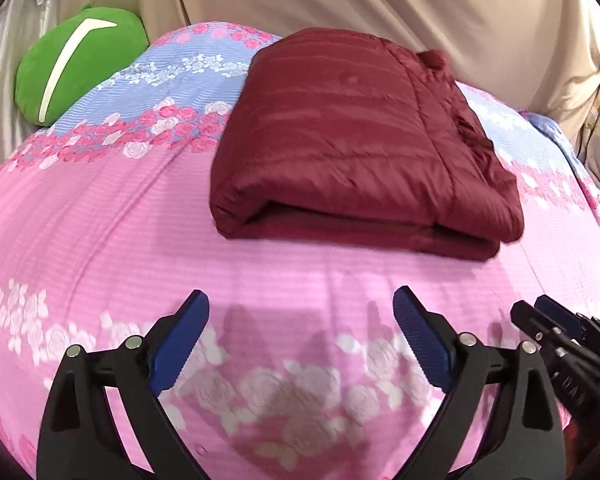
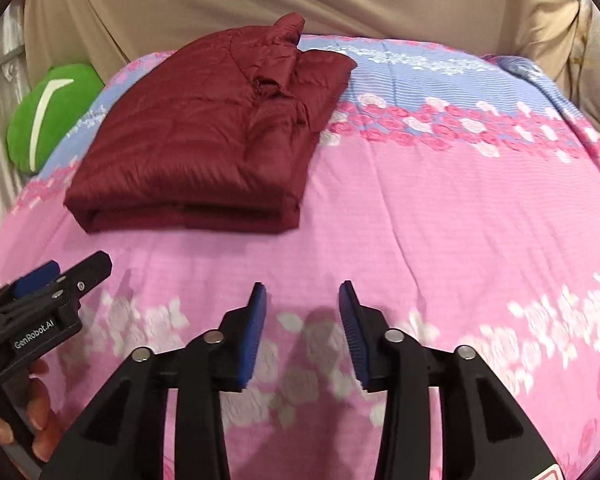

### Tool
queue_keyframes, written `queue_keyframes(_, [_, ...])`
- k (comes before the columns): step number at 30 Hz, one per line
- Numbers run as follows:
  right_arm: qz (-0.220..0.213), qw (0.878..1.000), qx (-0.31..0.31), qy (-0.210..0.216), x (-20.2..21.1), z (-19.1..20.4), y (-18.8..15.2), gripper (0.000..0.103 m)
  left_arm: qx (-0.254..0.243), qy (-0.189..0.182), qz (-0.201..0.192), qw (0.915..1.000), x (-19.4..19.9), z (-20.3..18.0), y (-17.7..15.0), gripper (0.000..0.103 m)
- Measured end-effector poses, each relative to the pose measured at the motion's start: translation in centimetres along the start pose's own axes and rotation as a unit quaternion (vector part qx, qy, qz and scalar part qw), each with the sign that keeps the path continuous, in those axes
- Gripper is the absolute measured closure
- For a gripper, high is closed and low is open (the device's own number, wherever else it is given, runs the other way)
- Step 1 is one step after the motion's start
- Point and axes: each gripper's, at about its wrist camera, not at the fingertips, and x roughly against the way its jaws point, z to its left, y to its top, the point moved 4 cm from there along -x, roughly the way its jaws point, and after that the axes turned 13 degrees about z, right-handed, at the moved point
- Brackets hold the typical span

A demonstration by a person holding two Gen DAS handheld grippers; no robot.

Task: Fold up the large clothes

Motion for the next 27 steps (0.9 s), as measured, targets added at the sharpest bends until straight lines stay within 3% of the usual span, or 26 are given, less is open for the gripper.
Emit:
queue_keyframes(7, [0.003,1.000,0.009,-0.024,-0.4,0.4,-1.0,0.045,-0.007,0.035,0.005,0.9994,-0.1,-0.8,-0.6,0.011])
queue_keyframes(27, [0.003,0.999,0.015,-0.041,-0.2,1.7,-1.6,0.042,-0.024,0.075,-0.002,0.9969,0.0,-1.6,-0.8,0.011])
